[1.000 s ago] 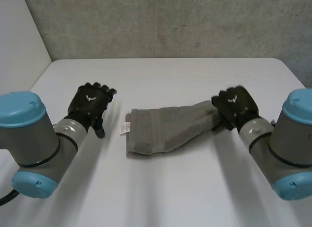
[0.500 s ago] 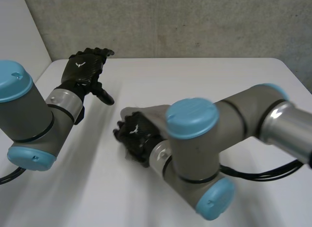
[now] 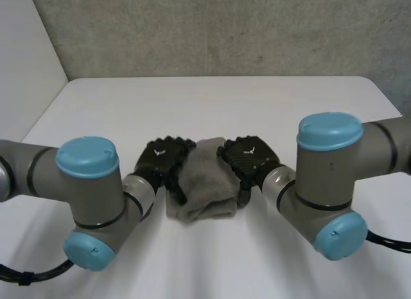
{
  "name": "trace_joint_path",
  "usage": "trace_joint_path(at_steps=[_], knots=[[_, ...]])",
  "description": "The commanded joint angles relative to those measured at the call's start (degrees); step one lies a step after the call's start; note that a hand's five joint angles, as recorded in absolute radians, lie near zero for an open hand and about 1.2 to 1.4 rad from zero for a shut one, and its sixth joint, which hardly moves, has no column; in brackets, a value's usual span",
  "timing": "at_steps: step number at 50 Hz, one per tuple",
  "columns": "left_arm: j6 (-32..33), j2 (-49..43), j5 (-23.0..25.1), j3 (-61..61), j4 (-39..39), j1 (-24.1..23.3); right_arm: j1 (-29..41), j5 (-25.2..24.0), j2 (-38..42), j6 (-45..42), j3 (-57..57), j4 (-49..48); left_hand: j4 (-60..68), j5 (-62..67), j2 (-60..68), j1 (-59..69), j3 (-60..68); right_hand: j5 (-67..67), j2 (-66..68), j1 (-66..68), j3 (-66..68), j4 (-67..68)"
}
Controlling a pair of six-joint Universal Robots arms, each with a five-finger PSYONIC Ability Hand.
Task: Fold the towel.
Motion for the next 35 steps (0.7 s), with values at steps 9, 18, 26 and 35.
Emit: trace_joint_path(at_steps=[9, 18, 26, 35], knots=[[5.27, 4.77, 0.06, 1.77, -1.70, -0.07, -0.50, 0.32, -5.34, 0.32, -2.01, 0.01, -5.15, -12.42, -4.54, -4.70, -3.80, 0.98, 0.54, 0.92, 0.67, 0.35], [6.68, 15.82, -0.12, 7.12, -9.33, 0.37, -2.70, 3.14, -18.37, 7.00, -2.01, -0.26, -5.32, -12.59, -4.71, -4.86, -3.97, -3.66, -4.09, -3.72, -3.97, -4.29], [-1.65, 24.09, -2.48, 10.38, -16.55, 3.61, -4.63, 13.42, -23.82, 12.28, -1.92, 0.36, -4.82, -12.09, -4.21, -4.36, -3.47, -3.66, -4.09, -3.72, -3.97, -4.29], [-4.66, 24.99, -4.51, 13.37, -21.65, 7.66, -8.94, 15.79, -25.23, 11.40, -3.42, 2.46, -5.15, -12.42, -4.54, -4.70, -3.80, -3.66, -4.09, -3.72, -3.97, -4.29]])
